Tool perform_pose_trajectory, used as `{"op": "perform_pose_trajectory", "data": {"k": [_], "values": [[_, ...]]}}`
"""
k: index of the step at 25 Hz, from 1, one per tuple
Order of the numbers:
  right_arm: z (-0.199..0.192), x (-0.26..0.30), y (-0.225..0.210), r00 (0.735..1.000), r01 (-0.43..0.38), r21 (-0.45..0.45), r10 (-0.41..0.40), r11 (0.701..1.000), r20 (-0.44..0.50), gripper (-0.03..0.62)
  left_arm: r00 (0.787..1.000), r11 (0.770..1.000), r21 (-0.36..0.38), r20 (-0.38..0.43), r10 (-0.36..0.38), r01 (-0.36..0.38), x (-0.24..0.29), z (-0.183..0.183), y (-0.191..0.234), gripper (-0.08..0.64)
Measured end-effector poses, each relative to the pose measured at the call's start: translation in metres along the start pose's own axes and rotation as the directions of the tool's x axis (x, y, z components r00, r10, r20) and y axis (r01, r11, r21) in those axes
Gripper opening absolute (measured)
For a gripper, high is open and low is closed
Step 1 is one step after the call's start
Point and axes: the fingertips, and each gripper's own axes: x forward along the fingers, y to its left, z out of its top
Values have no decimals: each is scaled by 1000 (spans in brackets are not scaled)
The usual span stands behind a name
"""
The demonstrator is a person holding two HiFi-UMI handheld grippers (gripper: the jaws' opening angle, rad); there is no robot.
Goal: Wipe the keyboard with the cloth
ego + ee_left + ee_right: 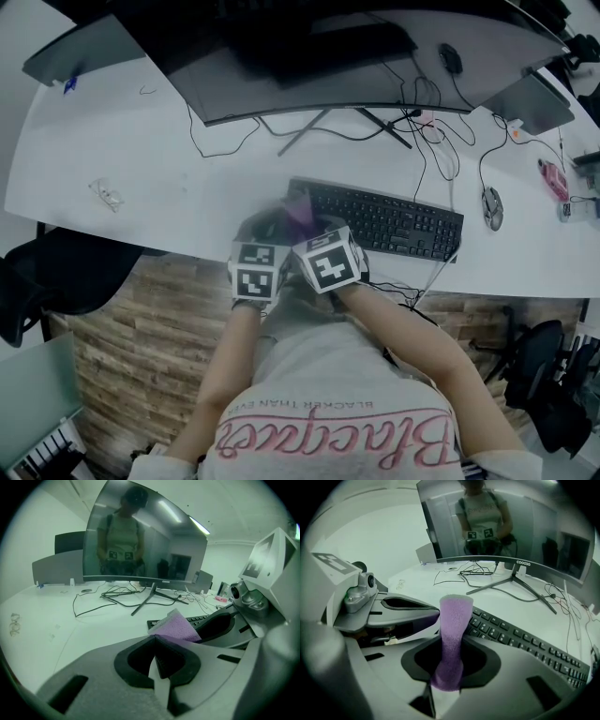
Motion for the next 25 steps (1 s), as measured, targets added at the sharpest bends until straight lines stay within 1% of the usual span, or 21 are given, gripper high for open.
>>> {"op": "perform_pose_trajectory", "data": {"k": [12, 18, 25], "values": [[-17, -18, -24, 1000, 1, 9, -1, 1000, -14, 92, 1000, 1000, 17, -20, 1, -1, 10, -1, -33, 5], [-32, -29, -41, 1000, 11, 42, -10, 999, -17, 92, 1000, 1000, 25, -22, 7, -6, 15, 1, -51, 5], [-46, -44, -65, 999, 31, 50, -30, 998, -11, 92, 1000, 999, 45, -27, 0, 1, 22, 2, -78, 5]]}}
